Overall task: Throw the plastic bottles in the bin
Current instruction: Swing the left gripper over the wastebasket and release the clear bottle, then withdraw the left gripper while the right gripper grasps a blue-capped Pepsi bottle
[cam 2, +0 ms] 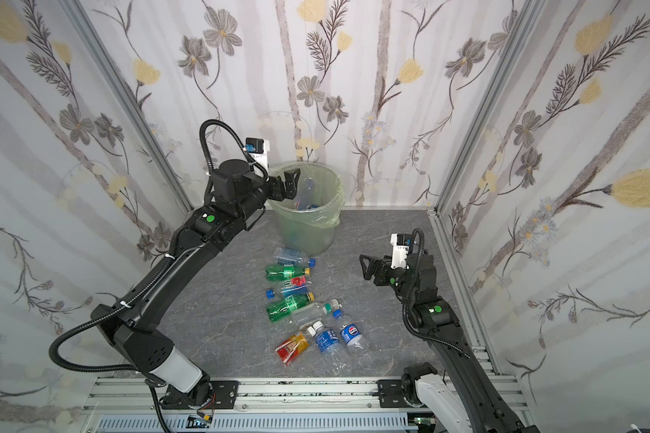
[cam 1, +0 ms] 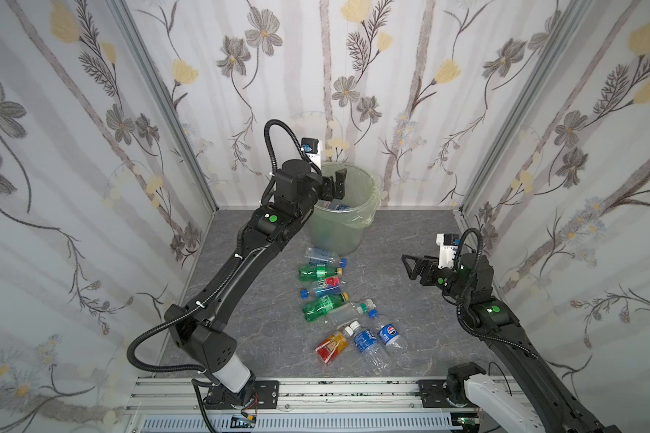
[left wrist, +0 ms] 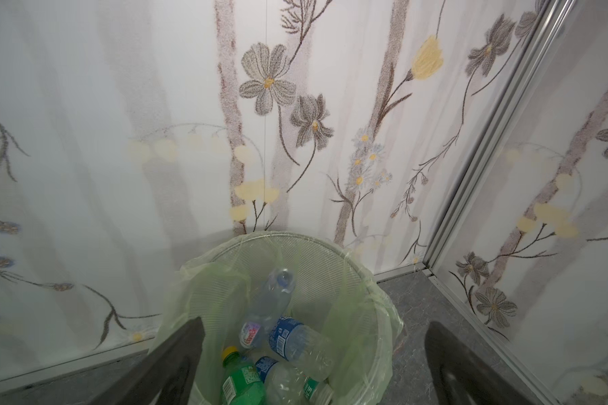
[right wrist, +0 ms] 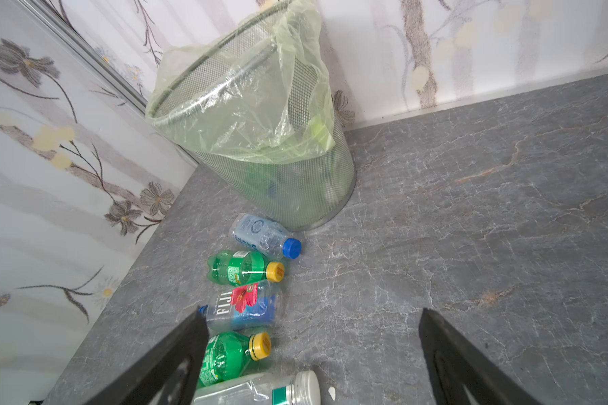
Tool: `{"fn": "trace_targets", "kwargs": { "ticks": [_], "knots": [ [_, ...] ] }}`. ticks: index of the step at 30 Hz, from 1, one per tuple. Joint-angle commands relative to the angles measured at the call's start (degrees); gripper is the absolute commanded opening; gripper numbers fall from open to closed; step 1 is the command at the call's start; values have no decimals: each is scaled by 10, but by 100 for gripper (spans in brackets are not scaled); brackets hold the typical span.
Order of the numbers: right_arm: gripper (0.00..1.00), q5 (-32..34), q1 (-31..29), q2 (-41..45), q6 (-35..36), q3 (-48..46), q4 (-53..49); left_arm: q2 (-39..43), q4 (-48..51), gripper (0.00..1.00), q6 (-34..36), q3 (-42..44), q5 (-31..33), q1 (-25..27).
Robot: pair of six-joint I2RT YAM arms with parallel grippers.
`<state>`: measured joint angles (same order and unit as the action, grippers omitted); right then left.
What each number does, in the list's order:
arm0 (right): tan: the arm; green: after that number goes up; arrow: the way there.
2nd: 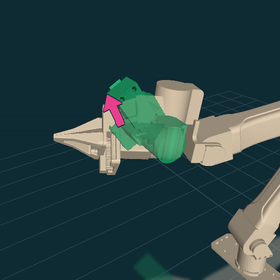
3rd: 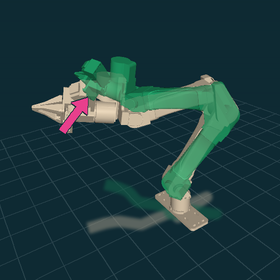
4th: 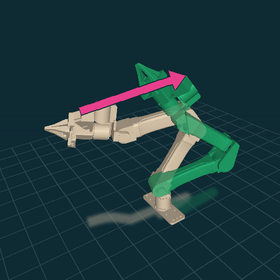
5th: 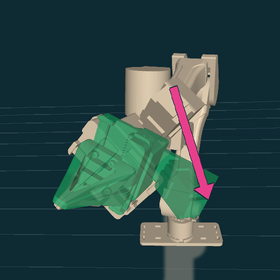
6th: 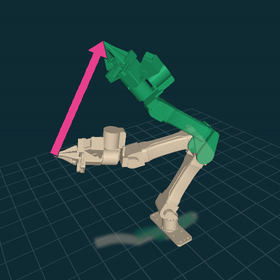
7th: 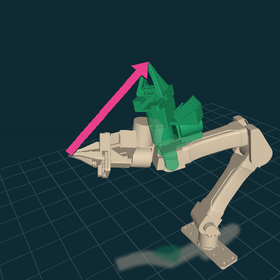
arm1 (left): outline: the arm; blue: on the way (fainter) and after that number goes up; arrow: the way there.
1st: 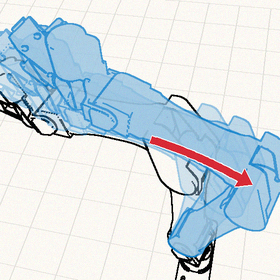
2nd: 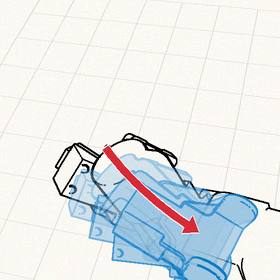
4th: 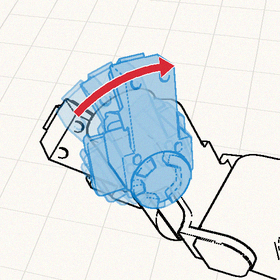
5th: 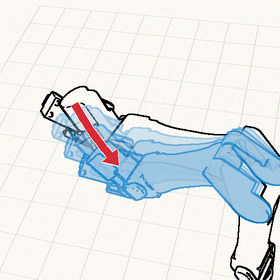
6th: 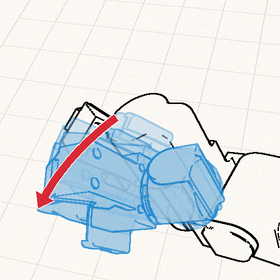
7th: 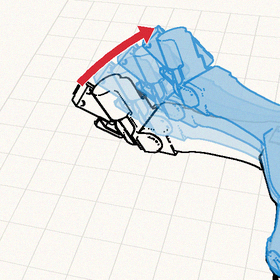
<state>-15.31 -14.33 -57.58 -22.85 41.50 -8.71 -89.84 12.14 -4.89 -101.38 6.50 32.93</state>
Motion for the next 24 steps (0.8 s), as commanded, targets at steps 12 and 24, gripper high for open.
{"fn": "trace_targets", "kwargs": {
  "ticks": [12,24],
  "knots": [
    [93,-19,-82,-31,25,21,-205,273,-4,100,-67,381,7,-3],
    [86,-57,-156,-62,-62,-84,-186,402,15,100,-109,591,-33,-3]
  ]
}}
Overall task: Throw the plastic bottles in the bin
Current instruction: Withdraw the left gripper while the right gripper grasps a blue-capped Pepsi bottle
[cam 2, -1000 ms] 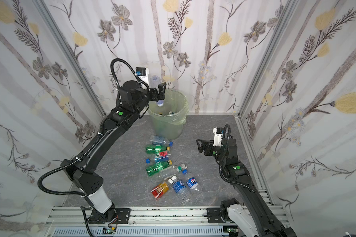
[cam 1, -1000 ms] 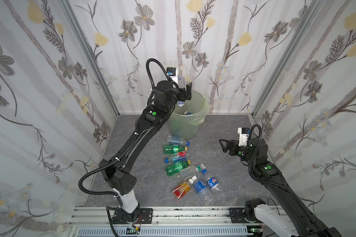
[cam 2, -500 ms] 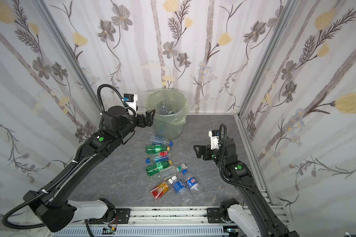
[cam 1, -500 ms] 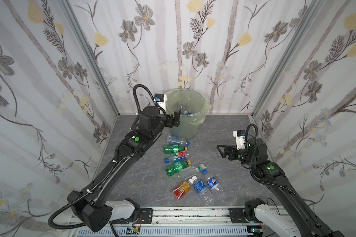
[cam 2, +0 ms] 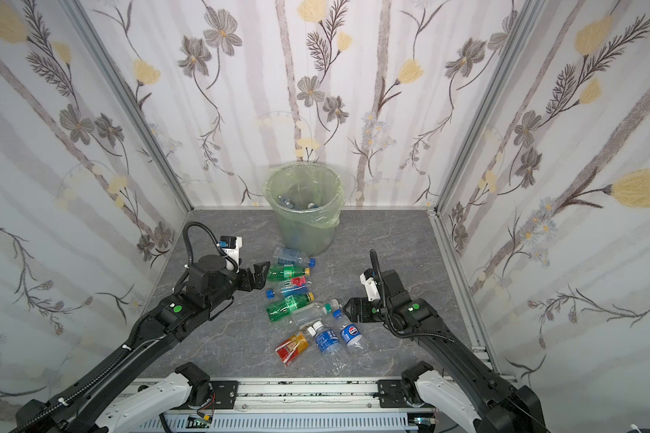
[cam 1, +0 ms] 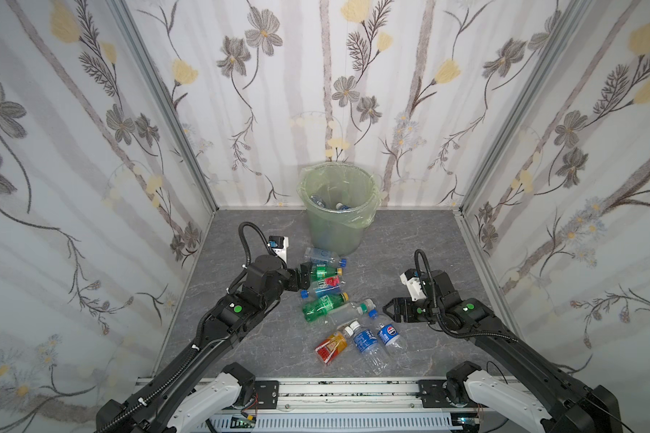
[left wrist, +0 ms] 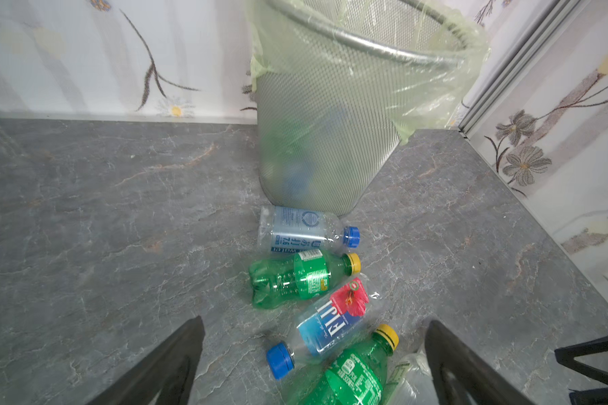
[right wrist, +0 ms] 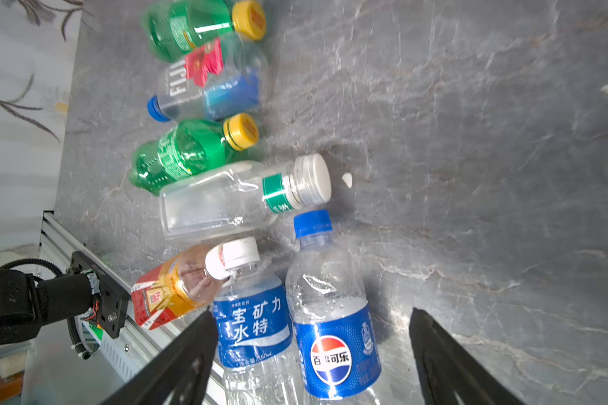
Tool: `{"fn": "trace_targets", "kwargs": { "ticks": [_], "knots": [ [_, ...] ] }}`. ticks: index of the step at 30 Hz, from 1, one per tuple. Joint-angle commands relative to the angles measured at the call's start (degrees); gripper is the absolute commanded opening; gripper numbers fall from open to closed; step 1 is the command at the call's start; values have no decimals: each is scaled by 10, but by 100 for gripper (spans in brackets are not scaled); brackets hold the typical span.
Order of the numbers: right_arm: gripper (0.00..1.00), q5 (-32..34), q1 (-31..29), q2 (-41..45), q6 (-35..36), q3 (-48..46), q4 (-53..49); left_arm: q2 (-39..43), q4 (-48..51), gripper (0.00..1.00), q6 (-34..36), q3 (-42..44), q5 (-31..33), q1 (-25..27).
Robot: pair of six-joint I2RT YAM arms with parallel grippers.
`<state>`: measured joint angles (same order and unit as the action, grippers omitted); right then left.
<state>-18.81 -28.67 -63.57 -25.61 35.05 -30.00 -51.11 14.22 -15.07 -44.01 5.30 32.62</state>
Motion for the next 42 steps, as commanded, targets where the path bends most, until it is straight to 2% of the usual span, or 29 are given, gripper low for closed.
{"fn": "trace_targets", "kwargs": {
  "ticks": [1,11,14,19,22,29,33,42],
  "knots": [
    [86,-22,-19,-3,-41,-28,33,19,-4,100,-8,24,-25,0],
    [84,7,-64,-68,-82,-75,115,59,0,100,-16,58,-34,0],
    [82,35,-74,-103,-83,-70,118,65,2,100,-17,61,-35,0],
    [77,93,-86,-131,-86,-56,103,76,5,100,-14,65,-36,0],
    [70,123,-88,-133,-90,-51,97,82,5,100,-5,71,-35,0],
    [58,154,-87,-136,-94,-45,100,85,5,100,-10,72,-40,0],
    [52,178,-87,-114,-95,-37,88,87,5,100,-11,72,-44,0],
    [45,235,-86,26,-50,51,87,97,7,100,-8,75,-46,0]
  ]
}}
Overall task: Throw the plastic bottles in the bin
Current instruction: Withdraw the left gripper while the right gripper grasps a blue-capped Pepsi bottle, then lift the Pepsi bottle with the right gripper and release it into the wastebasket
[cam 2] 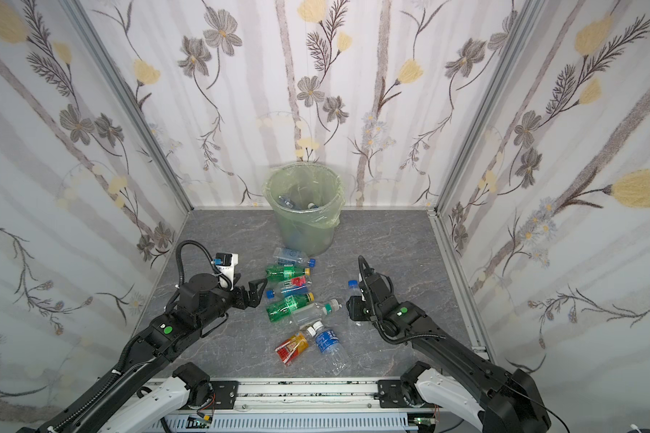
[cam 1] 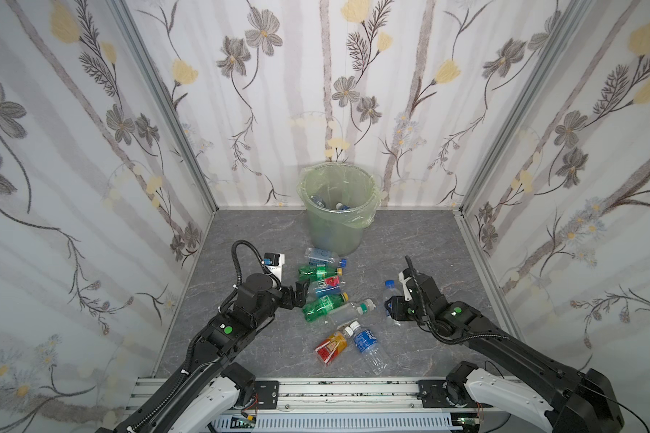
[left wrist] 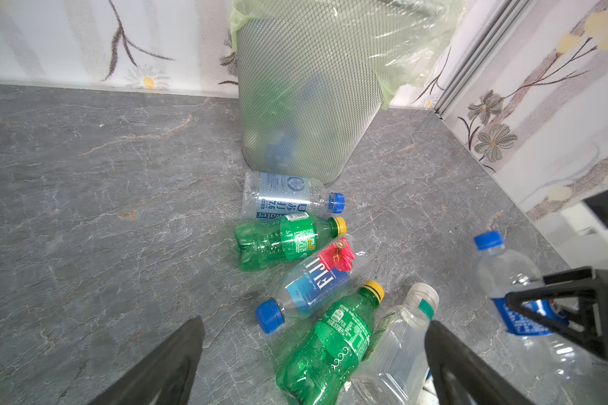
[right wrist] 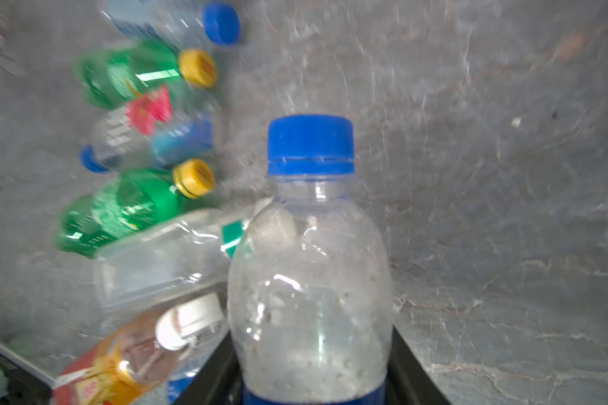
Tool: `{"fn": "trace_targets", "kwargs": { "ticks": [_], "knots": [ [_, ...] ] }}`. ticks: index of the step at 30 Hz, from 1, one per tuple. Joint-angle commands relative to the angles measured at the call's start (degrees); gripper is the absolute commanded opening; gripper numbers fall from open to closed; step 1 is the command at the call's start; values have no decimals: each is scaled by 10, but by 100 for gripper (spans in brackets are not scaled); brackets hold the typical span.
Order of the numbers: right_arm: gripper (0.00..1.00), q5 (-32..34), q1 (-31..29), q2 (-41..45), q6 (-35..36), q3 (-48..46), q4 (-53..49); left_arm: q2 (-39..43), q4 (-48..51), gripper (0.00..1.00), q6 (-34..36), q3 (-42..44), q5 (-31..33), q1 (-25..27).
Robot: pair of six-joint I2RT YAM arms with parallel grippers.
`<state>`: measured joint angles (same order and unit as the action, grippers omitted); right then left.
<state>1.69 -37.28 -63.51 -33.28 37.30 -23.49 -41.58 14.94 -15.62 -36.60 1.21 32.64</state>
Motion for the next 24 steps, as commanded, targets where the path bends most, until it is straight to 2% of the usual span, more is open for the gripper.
{"fn": "trace_targets", "kwargs": {
  "ticks": [1,7,11,14,17,20,22,23,24],
  "knots": [
    [44,32,0,41,43,44,33,1,1,100,-4,1,-5,0],
    [43,41,1,101,103,119,143,-1,2,100,-6,0,-7,0],
    [47,7,1,130,143,115,255,5,6,100,-6,-1,-6,0],
    [44,9,6,118,155,127,329,11,8,100,-4,-1,-3,0],
    [44,-8,16,26,181,216,331,7,11,100,0,-5,-3,0],
    [40,-46,32,-100,182,332,336,1,14,100,5,-12,-5,0],
    [40,-71,45,-207,172,452,301,-2,17,100,6,-18,-7,0],
    [45,-78,50,-255,166,511,271,-3,18,100,6,-21,-9,-1],
    [56,-87,59,-325,159,587,215,-4,20,100,6,-26,-15,0]
  ]
}}
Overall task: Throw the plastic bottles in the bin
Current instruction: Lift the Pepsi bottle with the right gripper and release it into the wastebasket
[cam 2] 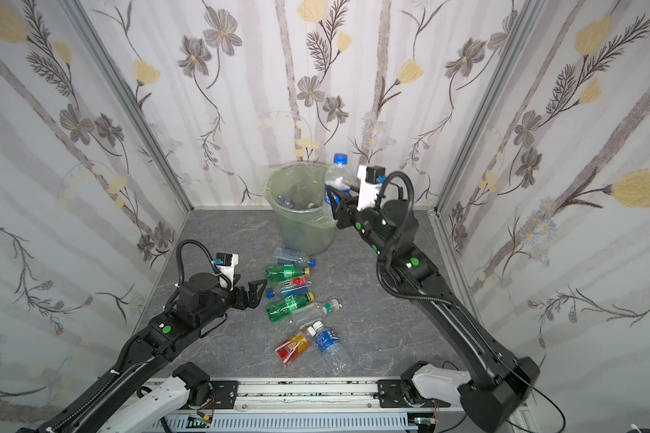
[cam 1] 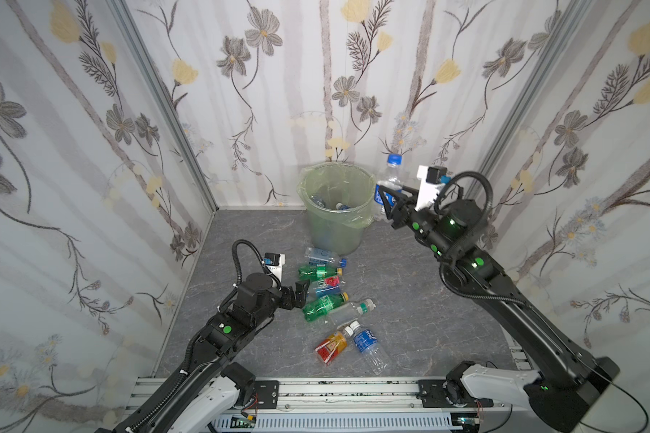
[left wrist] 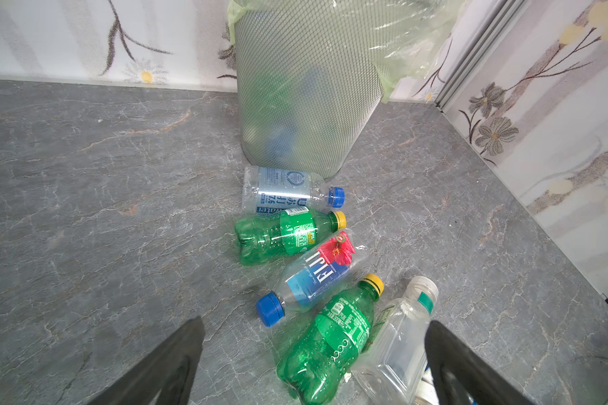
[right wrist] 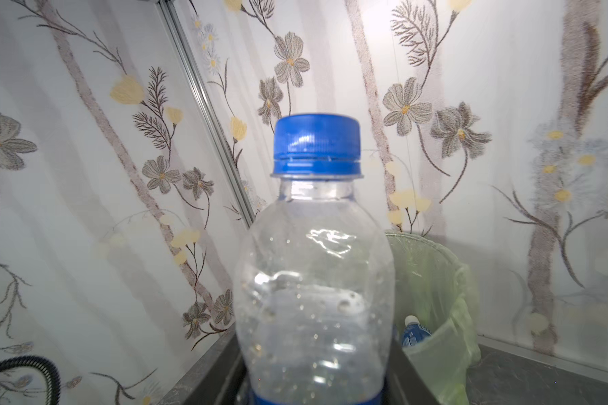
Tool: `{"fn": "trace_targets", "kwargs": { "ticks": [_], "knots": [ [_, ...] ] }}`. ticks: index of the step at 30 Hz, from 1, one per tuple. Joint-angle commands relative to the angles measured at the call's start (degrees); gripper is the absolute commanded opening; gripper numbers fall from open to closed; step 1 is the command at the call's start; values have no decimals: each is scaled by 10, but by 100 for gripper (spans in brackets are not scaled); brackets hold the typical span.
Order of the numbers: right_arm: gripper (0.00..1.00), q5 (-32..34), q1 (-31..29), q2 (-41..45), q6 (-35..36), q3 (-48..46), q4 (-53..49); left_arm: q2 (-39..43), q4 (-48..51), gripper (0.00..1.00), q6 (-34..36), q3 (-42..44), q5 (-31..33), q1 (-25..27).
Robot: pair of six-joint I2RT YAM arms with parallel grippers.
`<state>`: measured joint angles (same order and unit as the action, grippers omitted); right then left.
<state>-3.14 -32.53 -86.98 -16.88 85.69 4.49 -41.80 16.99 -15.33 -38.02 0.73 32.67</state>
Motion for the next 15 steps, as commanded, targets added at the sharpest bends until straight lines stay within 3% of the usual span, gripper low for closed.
{"fn": "trace_targets", "kwargs": {
  "ticks": [1,3,5,15],
  "knots": [
    [67,-49,21,-155,-11,201,-138,-4,3,100,5,-16,-24,-1],
    [82,-75,32,-248,-26,332,-253,-10,13,100,0,-26,-38,-1],
    [86,-91,31,-270,-34,342,-273,-12,24,100,-2,-33,-46,-1],
    [93,-81,33,-51,-25,-3,-124,-11,59,100,13,-46,-101,0]
  ]
}}
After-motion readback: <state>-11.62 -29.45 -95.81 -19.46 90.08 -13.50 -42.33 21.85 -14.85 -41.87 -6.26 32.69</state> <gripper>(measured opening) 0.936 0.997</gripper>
